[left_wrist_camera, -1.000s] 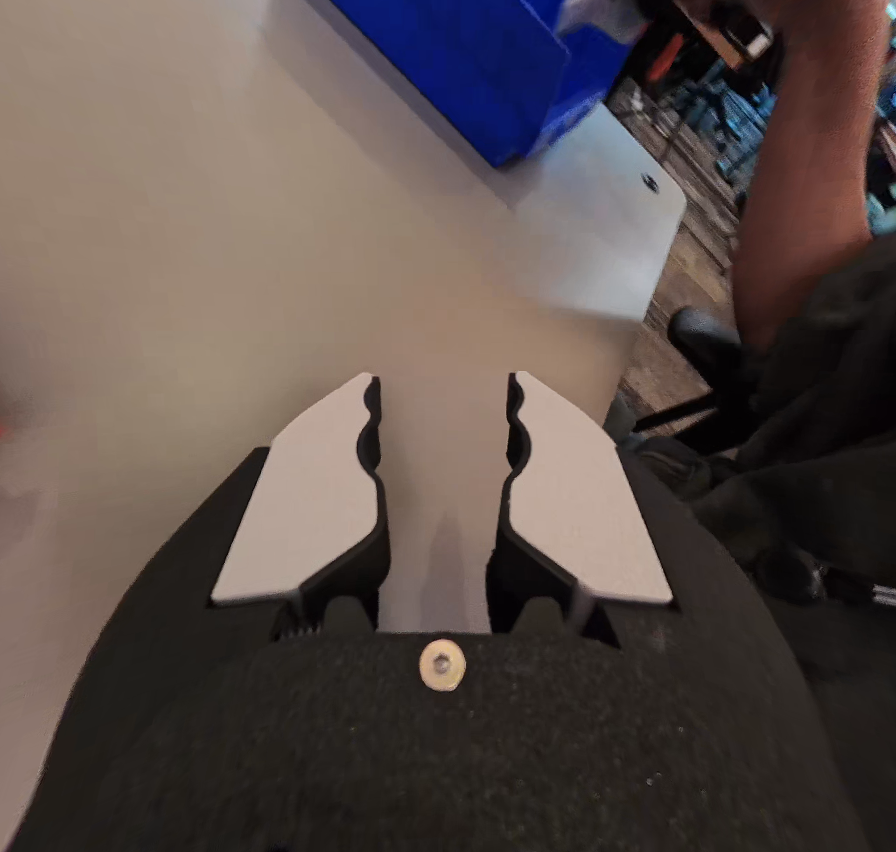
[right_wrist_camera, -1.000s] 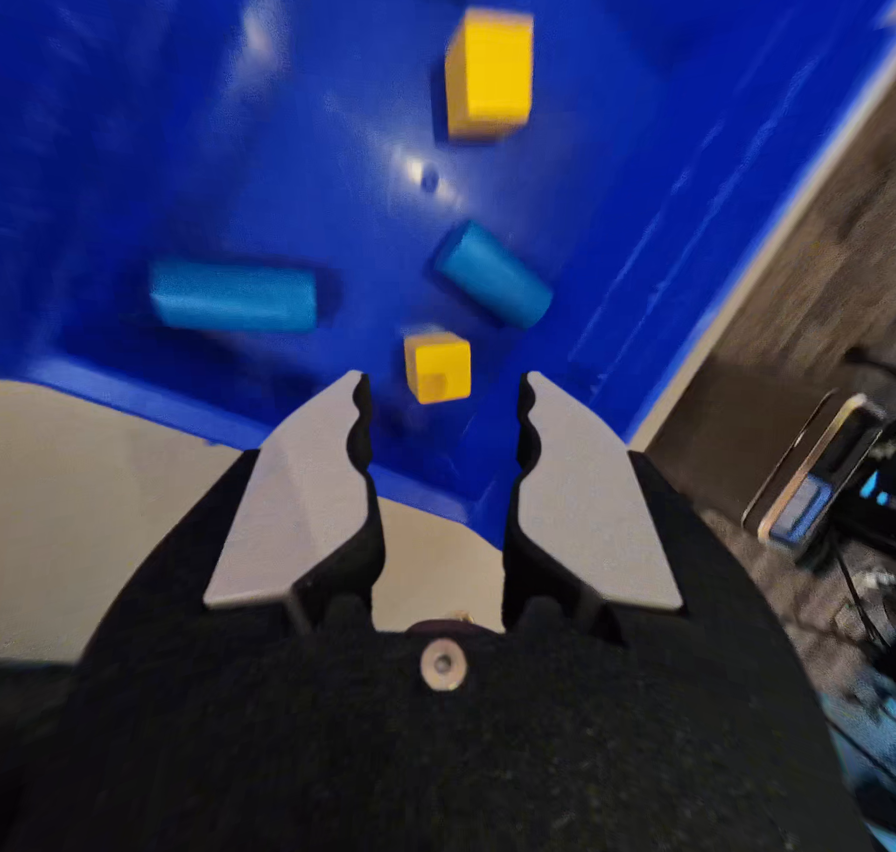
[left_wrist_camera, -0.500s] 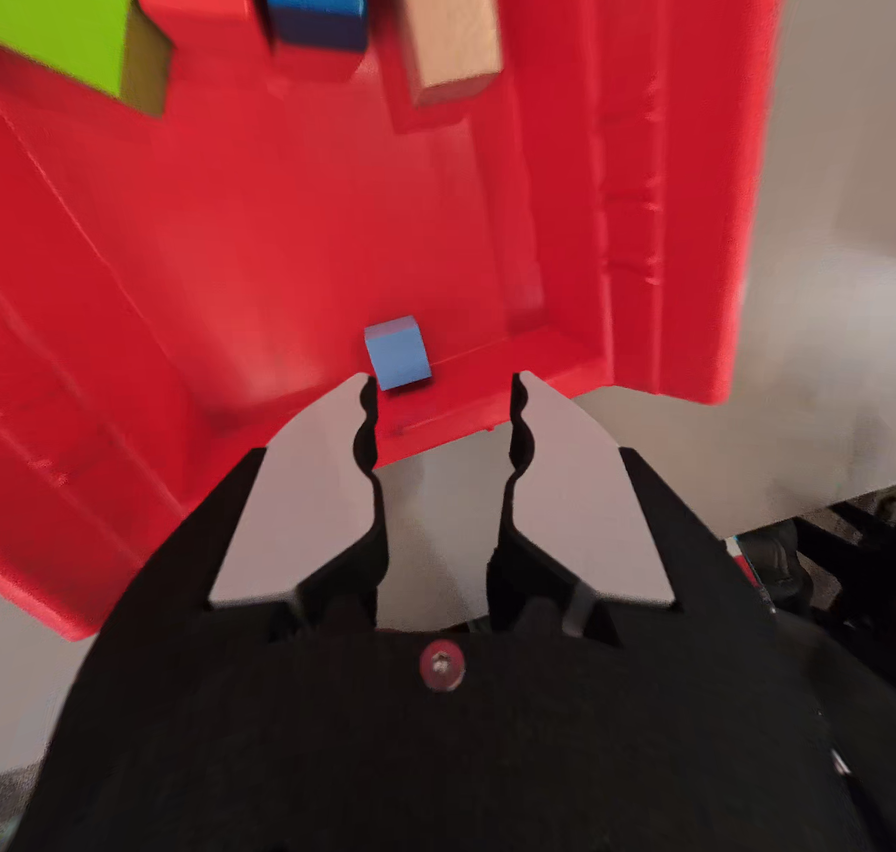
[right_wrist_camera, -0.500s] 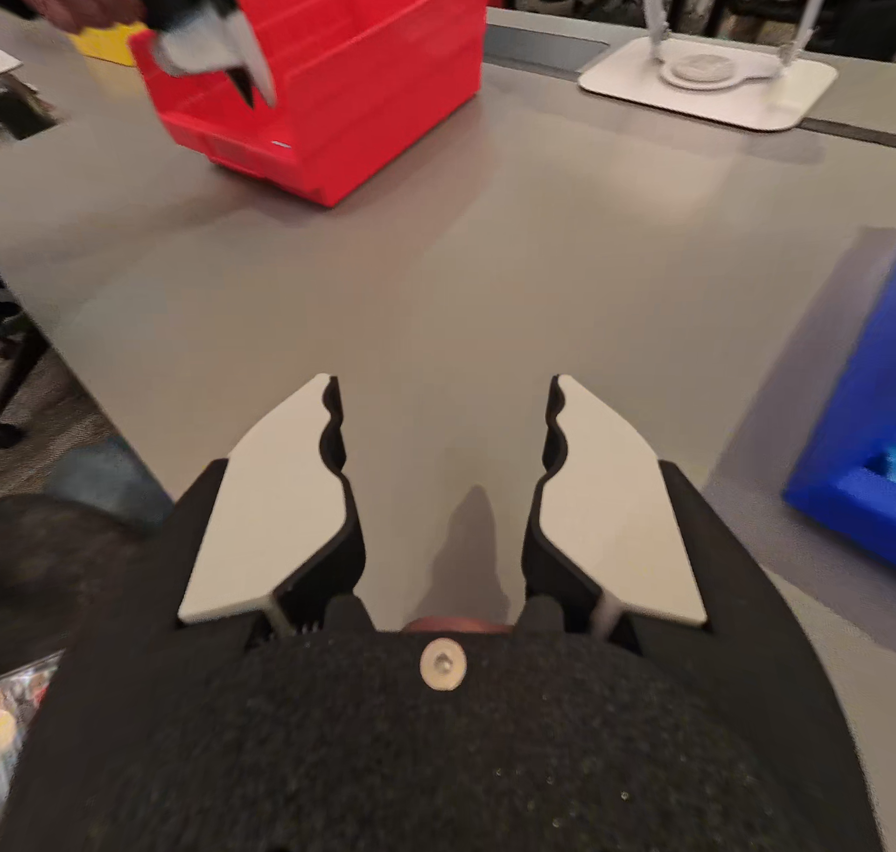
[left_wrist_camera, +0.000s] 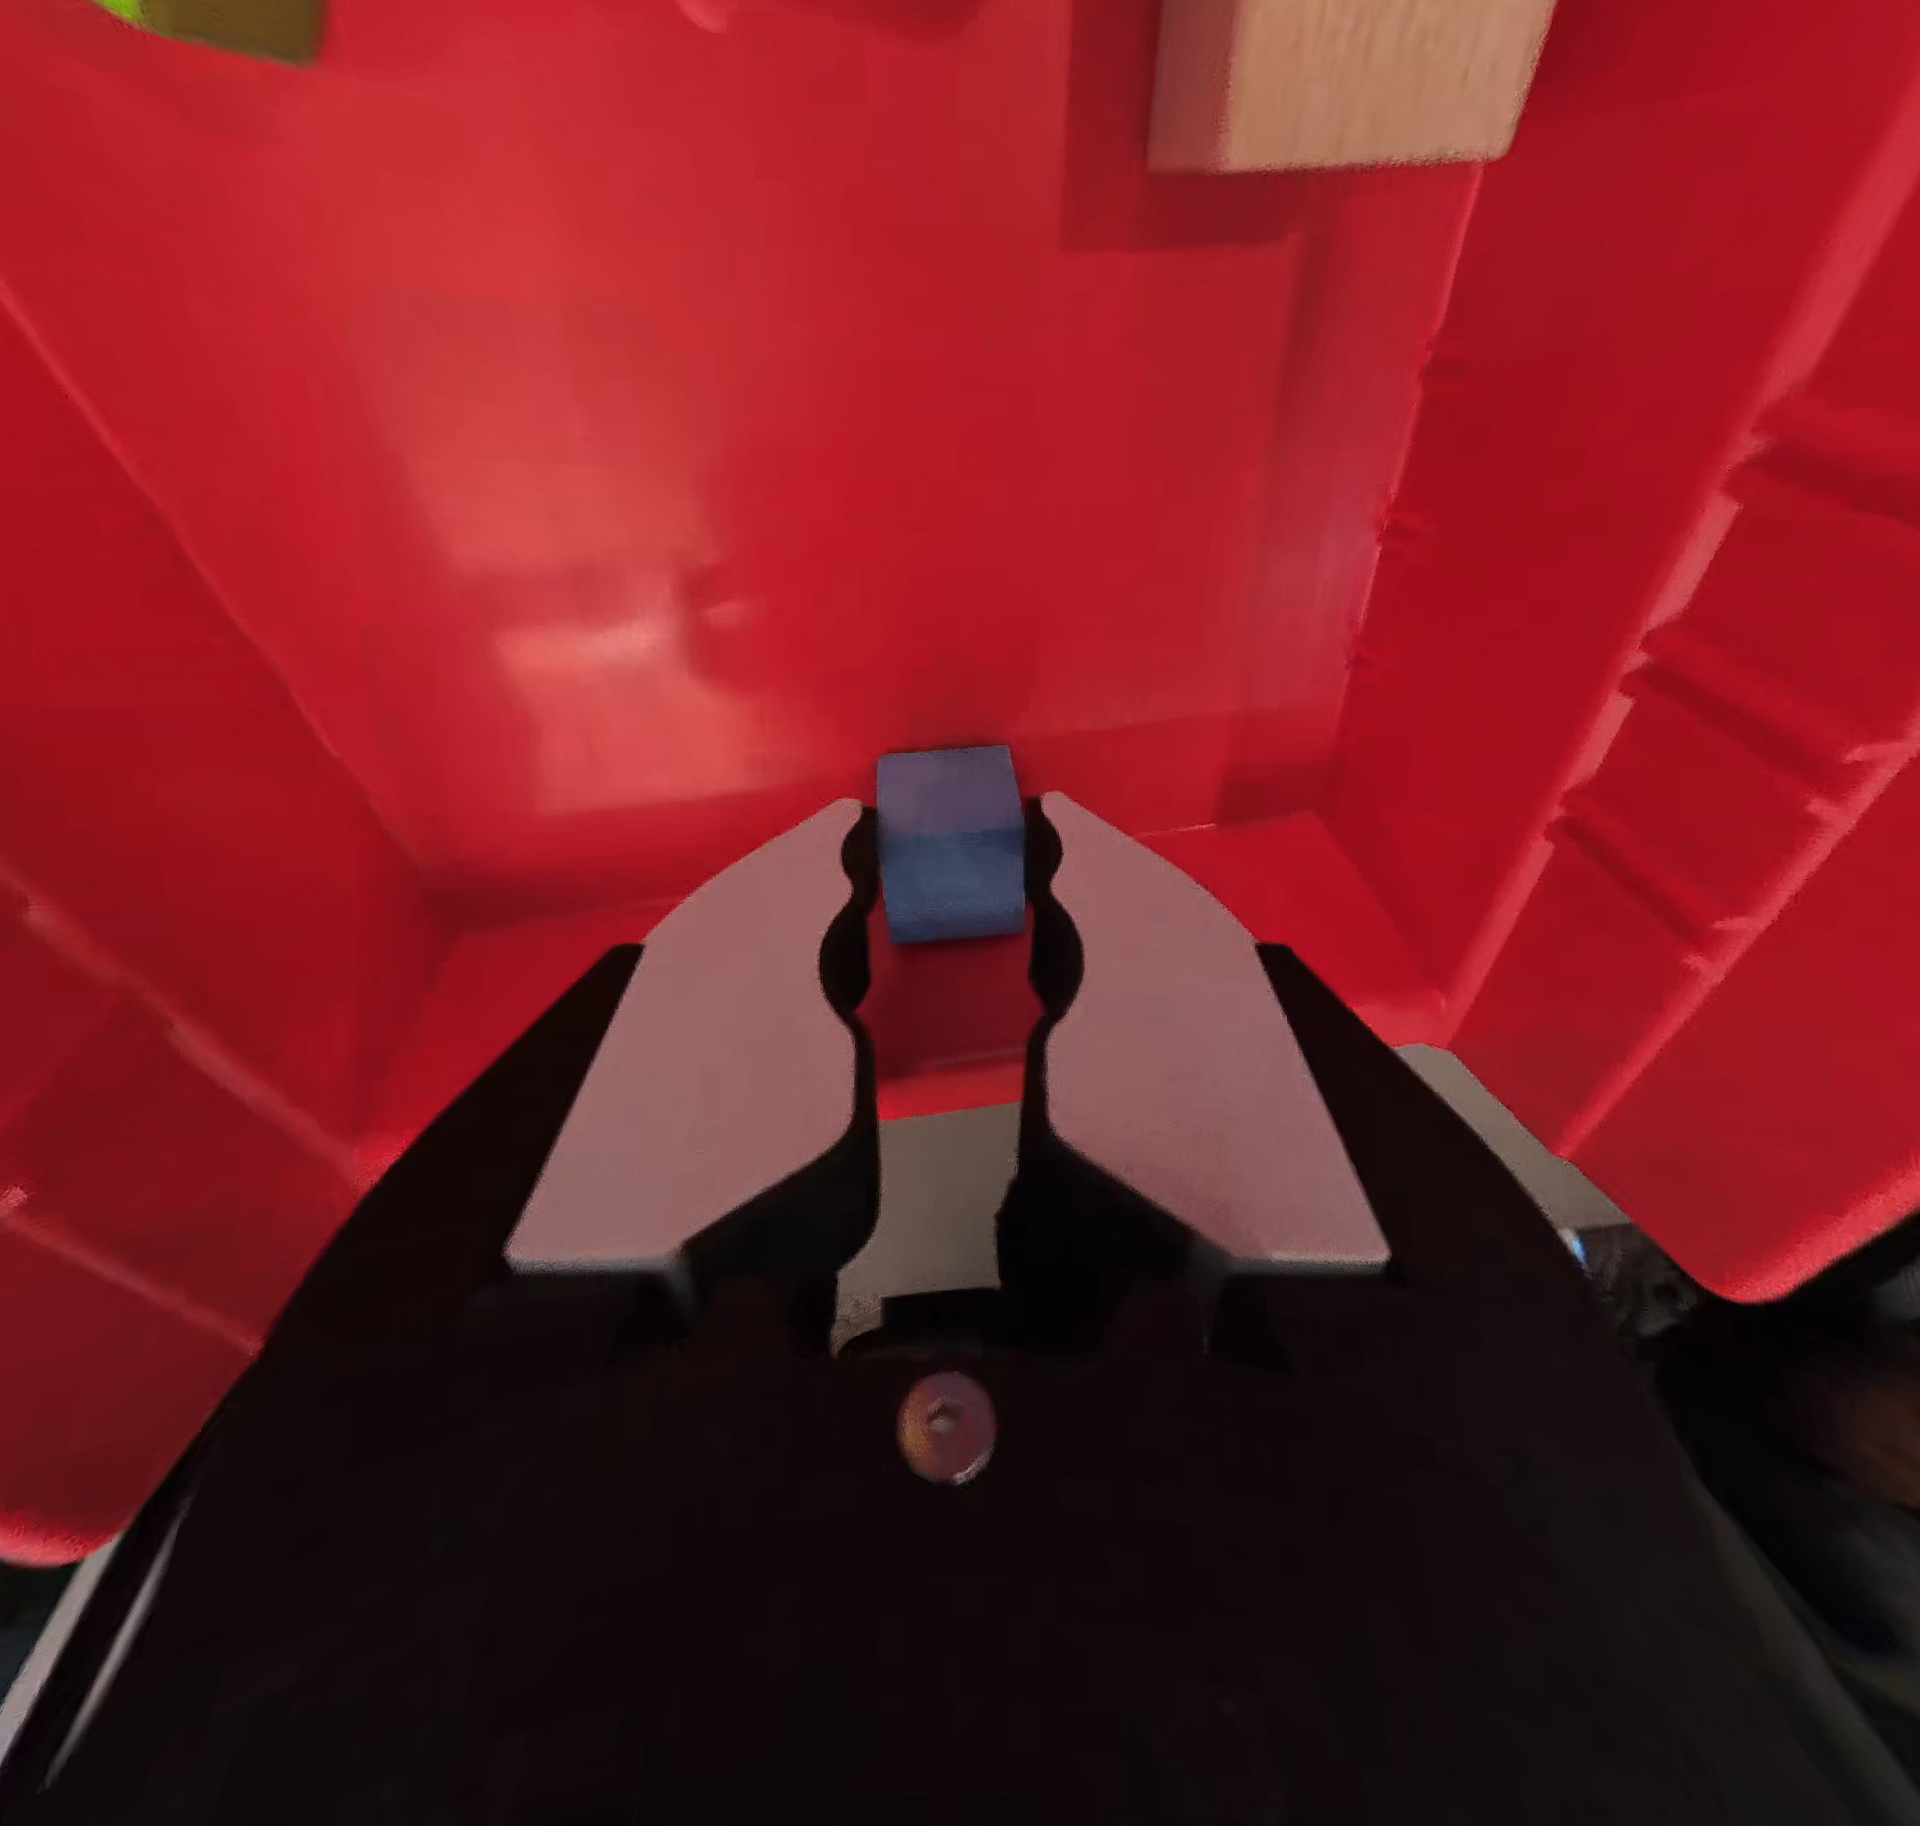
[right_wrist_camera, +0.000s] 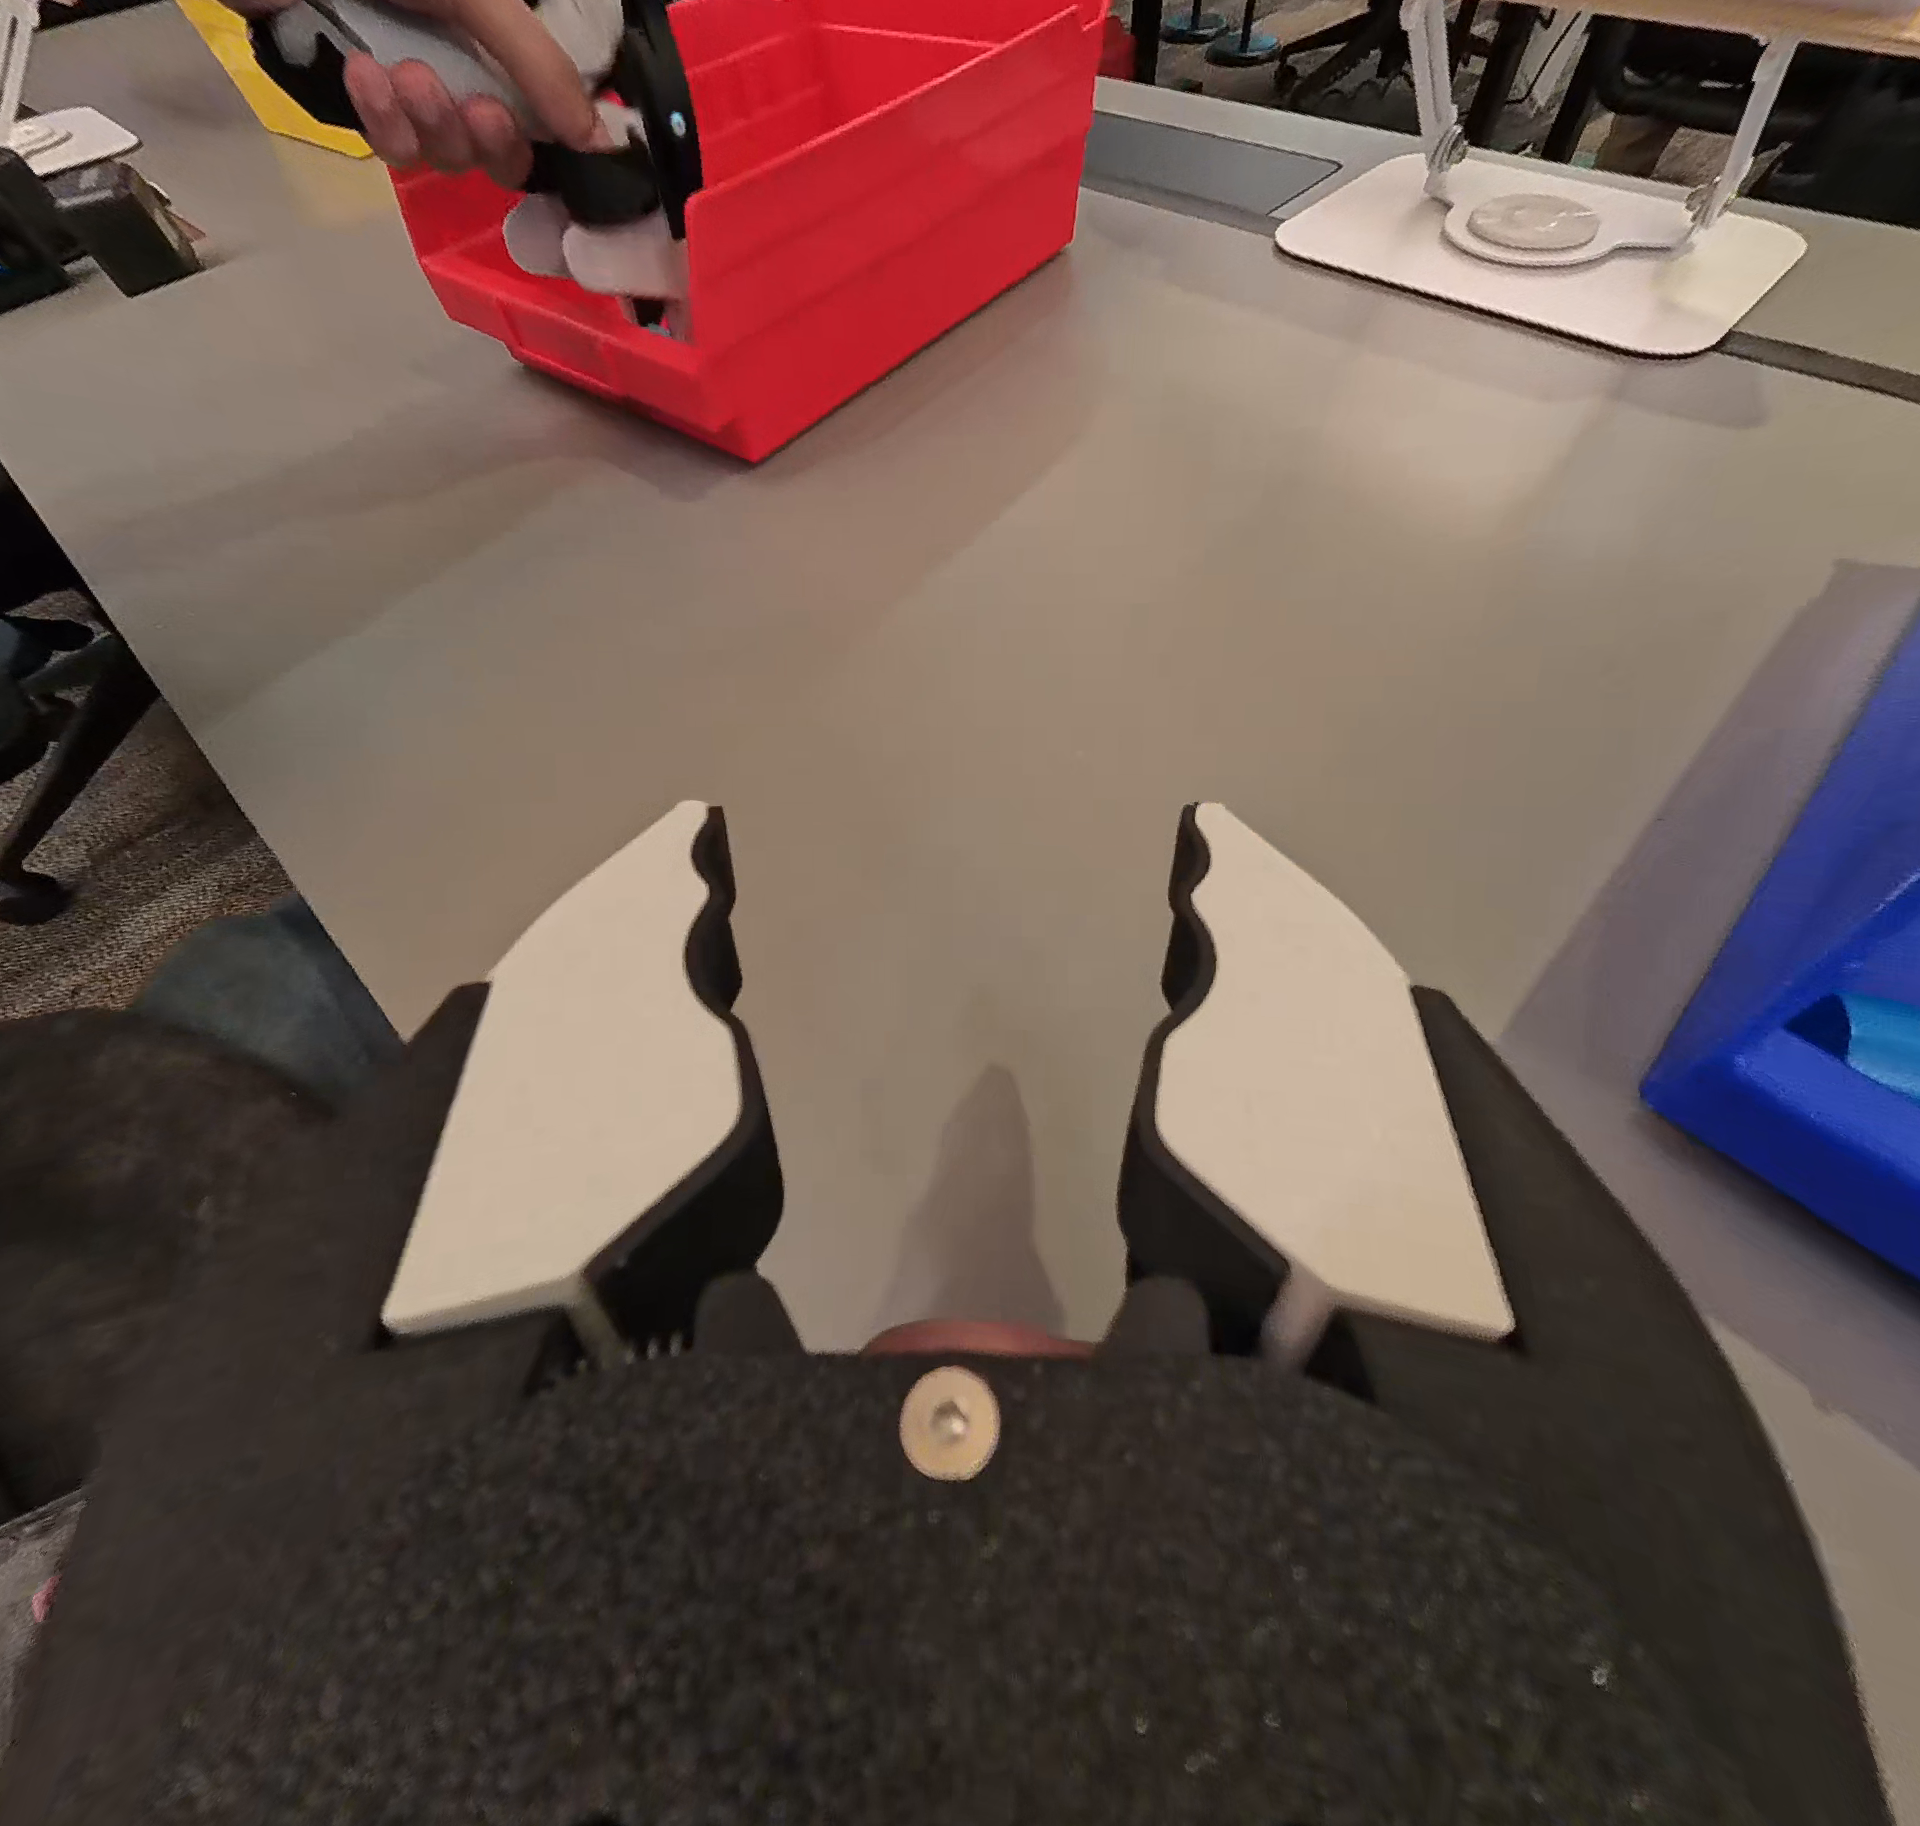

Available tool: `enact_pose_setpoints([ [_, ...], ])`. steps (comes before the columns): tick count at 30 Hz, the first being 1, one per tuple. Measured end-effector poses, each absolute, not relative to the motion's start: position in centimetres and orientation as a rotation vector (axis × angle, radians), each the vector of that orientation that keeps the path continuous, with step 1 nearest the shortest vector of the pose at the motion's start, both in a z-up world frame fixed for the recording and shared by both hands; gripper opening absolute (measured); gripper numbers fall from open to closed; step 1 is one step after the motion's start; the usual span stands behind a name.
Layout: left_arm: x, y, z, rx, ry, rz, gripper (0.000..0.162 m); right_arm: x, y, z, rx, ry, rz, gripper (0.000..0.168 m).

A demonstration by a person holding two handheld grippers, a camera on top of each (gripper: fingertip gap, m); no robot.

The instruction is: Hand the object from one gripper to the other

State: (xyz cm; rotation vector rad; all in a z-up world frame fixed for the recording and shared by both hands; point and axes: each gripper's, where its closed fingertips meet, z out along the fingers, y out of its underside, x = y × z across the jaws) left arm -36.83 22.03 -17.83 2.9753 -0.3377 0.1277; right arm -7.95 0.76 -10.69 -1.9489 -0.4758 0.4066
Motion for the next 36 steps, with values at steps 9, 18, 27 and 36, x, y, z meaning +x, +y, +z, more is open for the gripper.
enact_pose_setpoints([
  [9,-32.9,22.9,-12.1,3.009,-0.371,0.895,0.026,-6.7,1.6,-11.6,-1.942,-0.484,0.401,0.077],
  [18,-22.0,12.9,-1.5,2.374,-0.779,2.111,0.026,-11.3,3.9,-8.8,-1.704,-0.79,0.472,0.072],
  [27,-16.3,6.0,-1.3,1.844,-0.772,2.198,0.026,-16.5,5.3,-2.6,-1.41,-0.982,0.598,0.065],
  [36,-15.0,5.1,-2.9,1.744,-0.653,2.227,0.026,-16.3,5.6,-3.4,-1.439,-0.939,0.698,0.028],
])
